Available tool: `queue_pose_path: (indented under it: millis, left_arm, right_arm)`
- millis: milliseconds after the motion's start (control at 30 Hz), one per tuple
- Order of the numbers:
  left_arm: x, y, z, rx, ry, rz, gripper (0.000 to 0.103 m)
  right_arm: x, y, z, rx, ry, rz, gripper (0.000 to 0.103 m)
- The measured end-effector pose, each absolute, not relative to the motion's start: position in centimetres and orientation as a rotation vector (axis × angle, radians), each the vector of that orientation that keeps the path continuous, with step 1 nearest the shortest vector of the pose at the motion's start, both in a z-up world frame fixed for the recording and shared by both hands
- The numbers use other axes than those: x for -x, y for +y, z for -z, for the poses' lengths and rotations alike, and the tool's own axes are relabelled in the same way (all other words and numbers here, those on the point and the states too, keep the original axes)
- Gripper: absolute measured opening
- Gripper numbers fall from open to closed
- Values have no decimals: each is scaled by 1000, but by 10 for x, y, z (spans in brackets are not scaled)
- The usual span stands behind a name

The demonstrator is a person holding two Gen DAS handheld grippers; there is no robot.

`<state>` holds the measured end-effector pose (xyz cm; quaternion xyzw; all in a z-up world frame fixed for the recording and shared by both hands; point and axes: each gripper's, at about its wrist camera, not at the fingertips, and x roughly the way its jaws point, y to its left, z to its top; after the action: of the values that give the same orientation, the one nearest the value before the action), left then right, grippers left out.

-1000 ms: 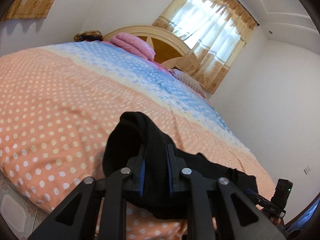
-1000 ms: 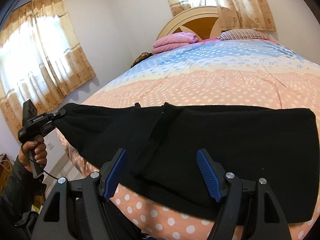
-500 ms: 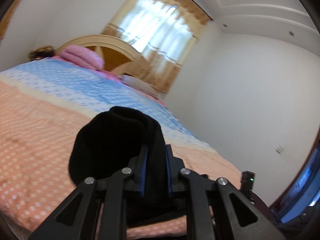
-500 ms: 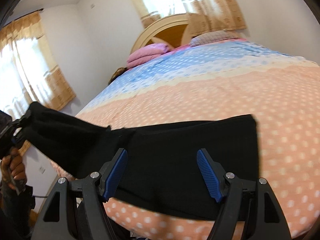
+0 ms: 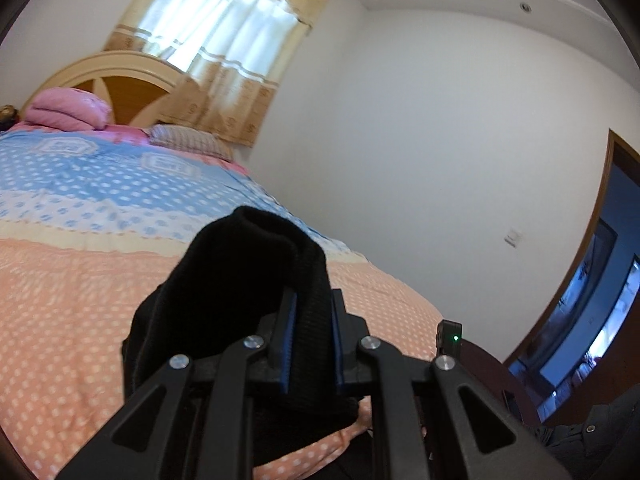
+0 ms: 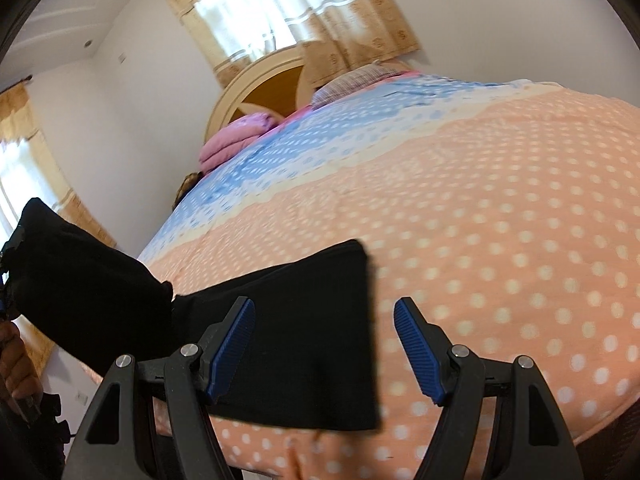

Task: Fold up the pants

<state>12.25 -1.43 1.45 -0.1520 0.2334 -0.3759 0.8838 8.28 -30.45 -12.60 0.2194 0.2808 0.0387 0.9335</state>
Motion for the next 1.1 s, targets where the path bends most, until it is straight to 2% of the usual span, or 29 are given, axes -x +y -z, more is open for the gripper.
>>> queue_pose_path:
  millis: [200,533,700,800,867,933,1033,1100]
  left_arm:
    - [-142,-77,4,217,591,813,16]
    - [-165,-164,76,22,771,759,16]
    - [-153,-185,91,-63,781,744,19]
    - [-144,-184,82,-45,774,769,32]
    - [-137,-181,75,-34,754,769,58]
    - [-126,-174,66,0,718,776,69]
    - [-121,-160,54,39,675,778,72]
    - [-113,-141,48,65,636,752,80]
  right_arm:
    - [-78,-330,133,-485,565,-18,74]
    - [-80,-345,143,-523,571,35,74]
    - [-79,-347,144,-509,559,51,74]
    - [-79,-347,146,-500,558,56,74]
    - [-78,-347,147,-508,557,53,74]
    - [-76,-346,146,-506,549,52,74]
    - [-72,-340,139,-479,523,51,74]
    - [-67,-332,131,-461,507,39,74]
